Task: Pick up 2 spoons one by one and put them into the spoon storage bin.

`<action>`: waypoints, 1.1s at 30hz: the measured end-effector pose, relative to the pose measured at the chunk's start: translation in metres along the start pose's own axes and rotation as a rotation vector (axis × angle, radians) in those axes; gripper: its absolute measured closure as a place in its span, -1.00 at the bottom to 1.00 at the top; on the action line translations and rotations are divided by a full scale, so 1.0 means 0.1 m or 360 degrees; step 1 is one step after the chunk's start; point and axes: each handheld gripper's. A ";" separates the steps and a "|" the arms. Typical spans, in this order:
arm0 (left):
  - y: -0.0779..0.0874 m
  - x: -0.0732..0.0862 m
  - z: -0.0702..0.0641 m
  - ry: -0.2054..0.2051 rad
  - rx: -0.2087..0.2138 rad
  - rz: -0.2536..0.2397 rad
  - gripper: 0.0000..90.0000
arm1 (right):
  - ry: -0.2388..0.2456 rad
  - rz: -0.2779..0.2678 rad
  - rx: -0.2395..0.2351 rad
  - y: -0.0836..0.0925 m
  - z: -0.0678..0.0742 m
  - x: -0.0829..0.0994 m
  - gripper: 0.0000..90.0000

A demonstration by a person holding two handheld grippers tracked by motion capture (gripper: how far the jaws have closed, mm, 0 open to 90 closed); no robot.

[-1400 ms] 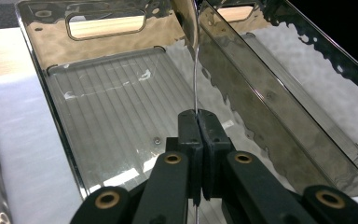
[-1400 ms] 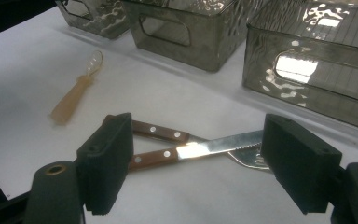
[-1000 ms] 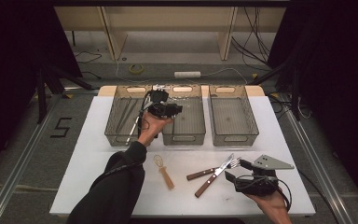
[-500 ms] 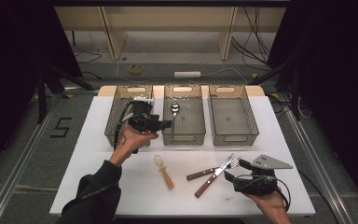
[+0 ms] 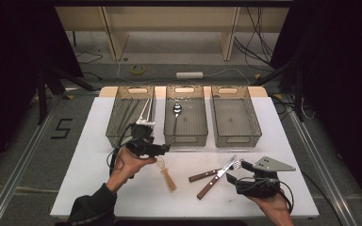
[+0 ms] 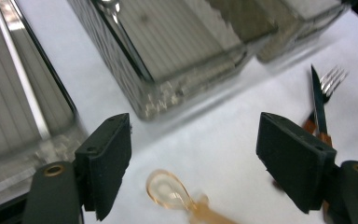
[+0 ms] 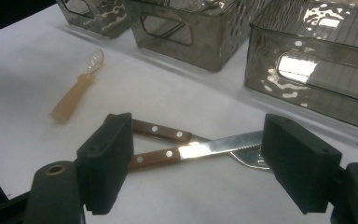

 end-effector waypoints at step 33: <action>-0.31 0.30 0.30 0.0088 0.0025 0.0124 -0.02 | 0.0013 0.0006 0.0002 -0.01 0.02 0.00 -0.41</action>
Point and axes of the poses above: each handheld gripper's, and its own axes: y roughly backward along the jaws, x roughly out of its underside, z roughly to its left, and after that the axes turned 6 degrees about z, right-handed
